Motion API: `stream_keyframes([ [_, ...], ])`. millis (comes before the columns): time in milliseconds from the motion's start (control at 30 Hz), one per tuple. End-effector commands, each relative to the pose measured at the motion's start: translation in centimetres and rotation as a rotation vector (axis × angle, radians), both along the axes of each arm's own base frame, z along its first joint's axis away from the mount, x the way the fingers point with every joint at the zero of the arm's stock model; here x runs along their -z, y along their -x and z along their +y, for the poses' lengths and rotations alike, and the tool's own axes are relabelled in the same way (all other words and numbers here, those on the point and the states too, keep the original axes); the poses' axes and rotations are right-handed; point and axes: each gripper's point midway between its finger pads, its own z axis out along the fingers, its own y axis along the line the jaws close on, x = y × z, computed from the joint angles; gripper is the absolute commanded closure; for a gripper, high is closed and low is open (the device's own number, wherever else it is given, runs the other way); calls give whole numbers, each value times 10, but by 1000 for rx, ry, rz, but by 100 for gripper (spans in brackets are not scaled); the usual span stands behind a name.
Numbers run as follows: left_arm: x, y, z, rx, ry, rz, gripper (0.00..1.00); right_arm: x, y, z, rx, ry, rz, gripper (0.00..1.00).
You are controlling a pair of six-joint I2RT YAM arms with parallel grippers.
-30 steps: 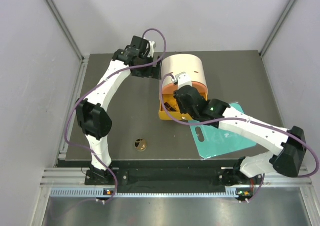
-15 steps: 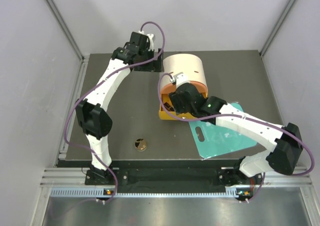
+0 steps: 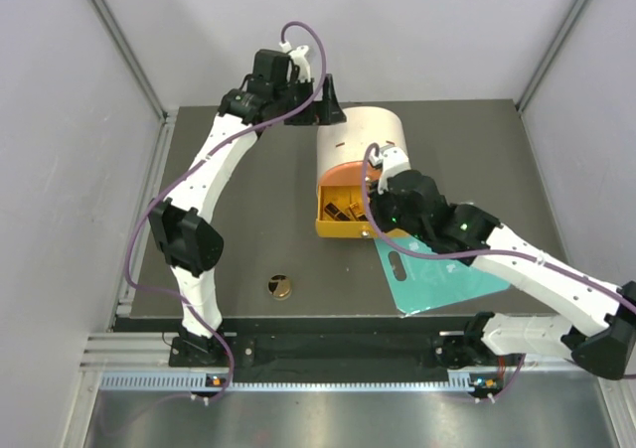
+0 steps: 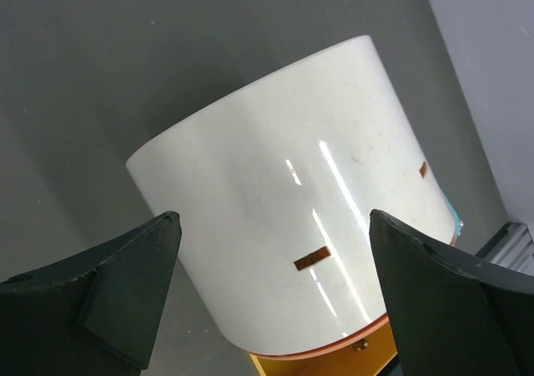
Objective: Organize the makeup
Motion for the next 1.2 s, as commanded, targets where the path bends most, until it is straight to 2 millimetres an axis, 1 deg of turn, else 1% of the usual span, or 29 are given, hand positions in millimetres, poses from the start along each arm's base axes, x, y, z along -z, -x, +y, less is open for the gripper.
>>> stream_keyframes([
  [0,-28,0,-19,80,84,-67,1,-6,13,-7,3,-66,26,100],
  [33,-27,0,-19,84,84,-65,1,-8,17,-7,-10,-79,28,100],
  [133,-23,0,-21,96,86,-56,1,2,30,-5,-57,-73,68,100],
  [233,-16,0,-23,105,81,-39,1,19,44,-2,-104,-52,121,100],
  [267,-14,0,-24,107,78,-37,1,27,49,-2,-112,-39,138,100],
  [333,-9,1,-25,118,73,-25,1,35,54,-1,-125,-38,156,100],
  [367,-7,2,-25,123,70,-23,1,43,56,-2,-125,-26,168,100],
  [467,-2,4,-28,139,63,-17,1,57,56,-3,-118,-8,179,100],
  [600,3,7,-31,160,55,-12,1,73,46,-7,-81,44,163,100],
  [633,4,8,-32,164,52,-6,1,80,41,-8,-61,72,166,100],
  [767,10,12,-33,178,37,4,1,87,28,-6,-20,116,146,100],
  [833,12,13,-33,185,25,5,1,88,19,-6,9,136,126,100],
  [933,15,14,-31,186,13,10,1,85,5,-7,55,168,88,100],
  [1000,16,14,-31,186,10,16,1,81,-5,-13,106,197,47,100],
  [1033,16,15,-31,188,10,17,1,73,-11,-13,124,189,18,100],
  [1067,17,15,-31,188,9,19,1,69,-15,-14,141,187,-7,100],
  [1100,17,15,-31,189,10,20,1,66,-22,-20,180,206,-42,100],
  [1167,18,16,-31,191,7,21,1,58,-32,-22,212,218,-91,100],
])
